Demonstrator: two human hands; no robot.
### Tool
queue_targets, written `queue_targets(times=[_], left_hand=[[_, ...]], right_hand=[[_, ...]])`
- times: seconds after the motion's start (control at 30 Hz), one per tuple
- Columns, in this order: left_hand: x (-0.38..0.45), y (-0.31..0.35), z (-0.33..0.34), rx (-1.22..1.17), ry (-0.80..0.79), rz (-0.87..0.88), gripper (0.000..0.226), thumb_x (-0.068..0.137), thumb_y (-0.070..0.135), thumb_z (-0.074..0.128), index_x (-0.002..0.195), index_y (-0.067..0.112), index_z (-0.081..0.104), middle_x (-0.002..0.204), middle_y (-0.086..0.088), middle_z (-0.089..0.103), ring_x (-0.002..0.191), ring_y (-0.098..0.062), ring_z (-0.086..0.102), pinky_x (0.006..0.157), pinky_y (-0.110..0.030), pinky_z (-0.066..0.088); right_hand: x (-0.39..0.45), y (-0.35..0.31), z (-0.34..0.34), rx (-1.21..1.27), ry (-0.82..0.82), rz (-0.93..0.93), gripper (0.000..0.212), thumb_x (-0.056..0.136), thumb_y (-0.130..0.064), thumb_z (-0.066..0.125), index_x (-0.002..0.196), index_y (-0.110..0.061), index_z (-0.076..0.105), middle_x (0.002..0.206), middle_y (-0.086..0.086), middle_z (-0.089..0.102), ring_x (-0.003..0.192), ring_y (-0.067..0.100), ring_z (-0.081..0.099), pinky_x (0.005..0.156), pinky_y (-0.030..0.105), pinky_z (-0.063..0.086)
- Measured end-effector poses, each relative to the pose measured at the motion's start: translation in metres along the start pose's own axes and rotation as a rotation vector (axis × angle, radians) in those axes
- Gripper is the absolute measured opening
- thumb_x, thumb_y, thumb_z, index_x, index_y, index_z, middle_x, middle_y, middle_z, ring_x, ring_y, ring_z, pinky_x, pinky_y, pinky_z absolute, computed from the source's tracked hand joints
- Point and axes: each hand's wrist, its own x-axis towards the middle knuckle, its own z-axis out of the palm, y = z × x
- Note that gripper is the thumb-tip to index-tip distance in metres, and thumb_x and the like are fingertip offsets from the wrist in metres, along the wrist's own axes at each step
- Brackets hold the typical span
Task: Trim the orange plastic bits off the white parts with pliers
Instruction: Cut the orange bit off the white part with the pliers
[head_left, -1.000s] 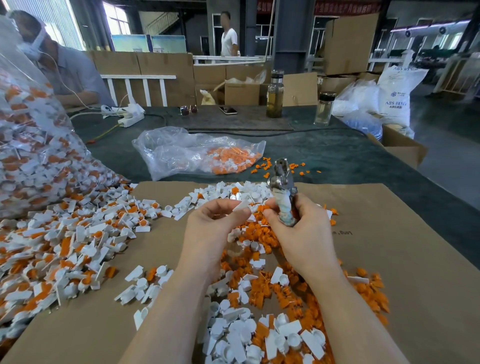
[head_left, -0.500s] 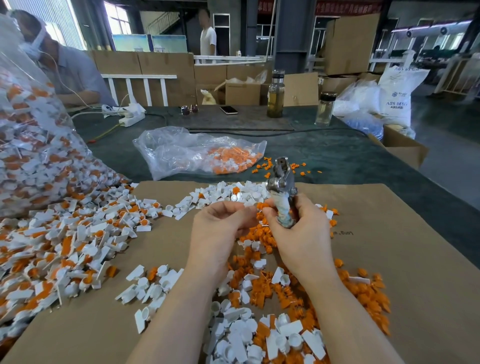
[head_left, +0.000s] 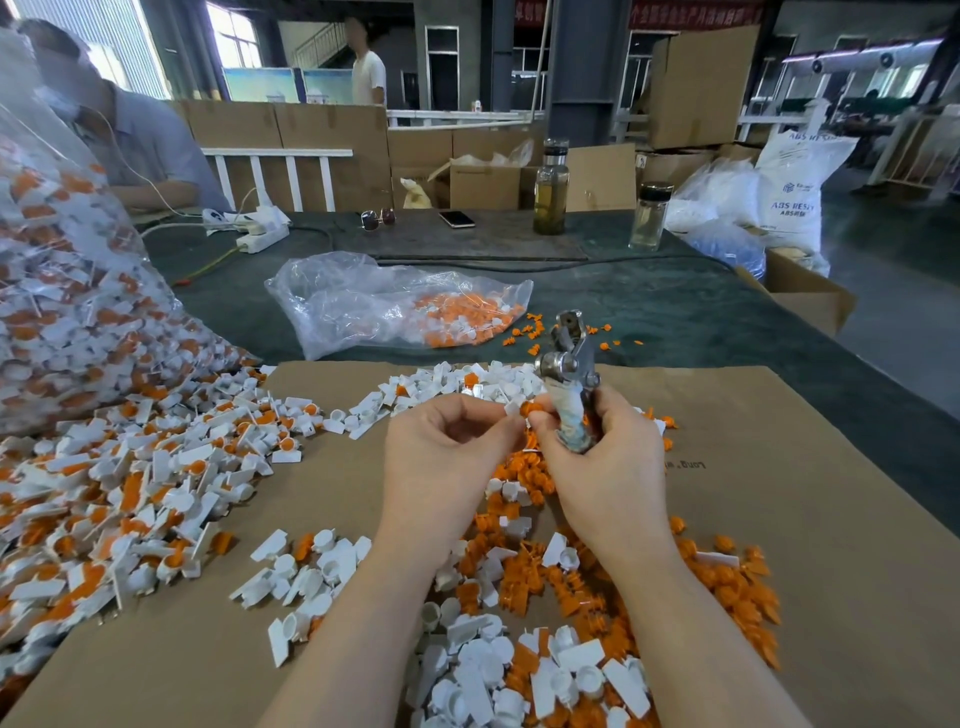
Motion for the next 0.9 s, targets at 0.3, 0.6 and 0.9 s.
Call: queue_targets(times=[0.3,0.6,0.9], left_hand=[[-0.0005,-0.0006,0.0021,0.139,0.012,0.062,0.012,0.078,0.022,0.083,0.070,0.027,0.075,0.069,0.011,0.074,0.069,-0.012,0.071,0.064,-0.022,0.058],[0.0023,-0.0058,0.0050,0.175,0.022,0.065,0.015,0.076,0.025,0.084,0.068,0.029,0.073,0.067,0.012,0.072,0.064,-0.006,0.067,0.057,-0.017,0.053],[0.0040,-0.0073,0.0059,0.199,0.084,0.025,0.016,0.076,0.029,0.084,0.068,0.027,0.070,0.062,0.013,0.069,0.054,0.002,0.060,0.049,-0.013,0.048]], right_hand=[[-0.0007,-0.0003,0.0005,-0.002,0.005,0.016,0.018,0.082,-0.032,0.073,0.096,-0.029,0.062,0.080,-0.025,0.058,0.079,-0.001,0.060,0.065,0.013,0.047],[0.0010,0.0011,-0.0001,0.001,-0.051,0.036,0.015,0.085,-0.027,0.072,0.094,-0.030,0.060,0.080,-0.018,0.062,0.079,0.005,0.061,0.066,0.024,0.051],[0.0012,-0.0002,-0.0006,0.008,-0.124,0.046,0.015,0.086,-0.022,0.069,0.098,-0.027,0.062,0.078,-0.014,0.063,0.072,0.006,0.060,0.063,0.025,0.051]])
